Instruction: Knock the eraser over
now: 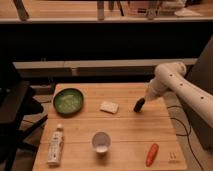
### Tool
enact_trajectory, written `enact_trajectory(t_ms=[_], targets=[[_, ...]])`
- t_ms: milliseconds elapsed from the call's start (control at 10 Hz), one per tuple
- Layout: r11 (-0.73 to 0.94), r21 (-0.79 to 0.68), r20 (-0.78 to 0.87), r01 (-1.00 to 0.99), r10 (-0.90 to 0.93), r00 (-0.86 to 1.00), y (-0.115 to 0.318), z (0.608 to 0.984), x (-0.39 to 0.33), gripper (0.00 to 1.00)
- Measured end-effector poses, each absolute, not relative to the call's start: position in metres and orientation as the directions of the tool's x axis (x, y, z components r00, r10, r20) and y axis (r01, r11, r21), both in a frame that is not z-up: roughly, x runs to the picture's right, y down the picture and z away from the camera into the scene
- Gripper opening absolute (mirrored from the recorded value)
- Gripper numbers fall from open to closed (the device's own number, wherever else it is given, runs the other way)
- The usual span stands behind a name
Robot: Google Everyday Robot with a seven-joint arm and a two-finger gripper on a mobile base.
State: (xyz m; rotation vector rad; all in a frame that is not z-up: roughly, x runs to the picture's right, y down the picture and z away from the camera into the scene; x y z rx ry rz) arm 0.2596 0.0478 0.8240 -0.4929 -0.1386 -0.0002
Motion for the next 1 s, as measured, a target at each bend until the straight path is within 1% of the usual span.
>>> enact_trajectory(t_ms=[600,1000], targets=[[0.884,-0.463,0.174,0.063,0.021,0.985,0.046,0.833,0.251,0.01],[0.884,-0.463,0.176,0.067,0.018,0.984,0.046,0.831,0.25,0.01]])
